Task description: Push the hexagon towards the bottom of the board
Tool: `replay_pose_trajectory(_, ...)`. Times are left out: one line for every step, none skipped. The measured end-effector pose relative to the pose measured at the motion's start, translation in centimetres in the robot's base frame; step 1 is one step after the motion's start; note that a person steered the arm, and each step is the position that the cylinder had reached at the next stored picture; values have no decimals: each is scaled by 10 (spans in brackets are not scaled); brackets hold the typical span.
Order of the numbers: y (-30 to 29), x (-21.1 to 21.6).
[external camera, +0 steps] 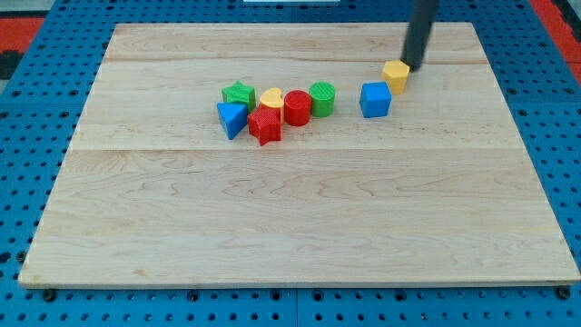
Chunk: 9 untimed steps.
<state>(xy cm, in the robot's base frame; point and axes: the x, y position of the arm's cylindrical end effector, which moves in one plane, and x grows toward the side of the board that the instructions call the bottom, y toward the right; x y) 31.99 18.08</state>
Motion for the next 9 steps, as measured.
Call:
replay_pose_trajectory(1,-46)
replay_pose_trajectory(-43,-54)
replay_pose_trajectory(-41,15)
replay_pose_trajectory(-15,82)
replay_pose_trajectory(15,126)
replay_pose_trajectory(19,176)
replay_pose_trajectory(20,143)
replay_pose_trajectory(-9,163)
replay_pose_trajectory(-2,181)
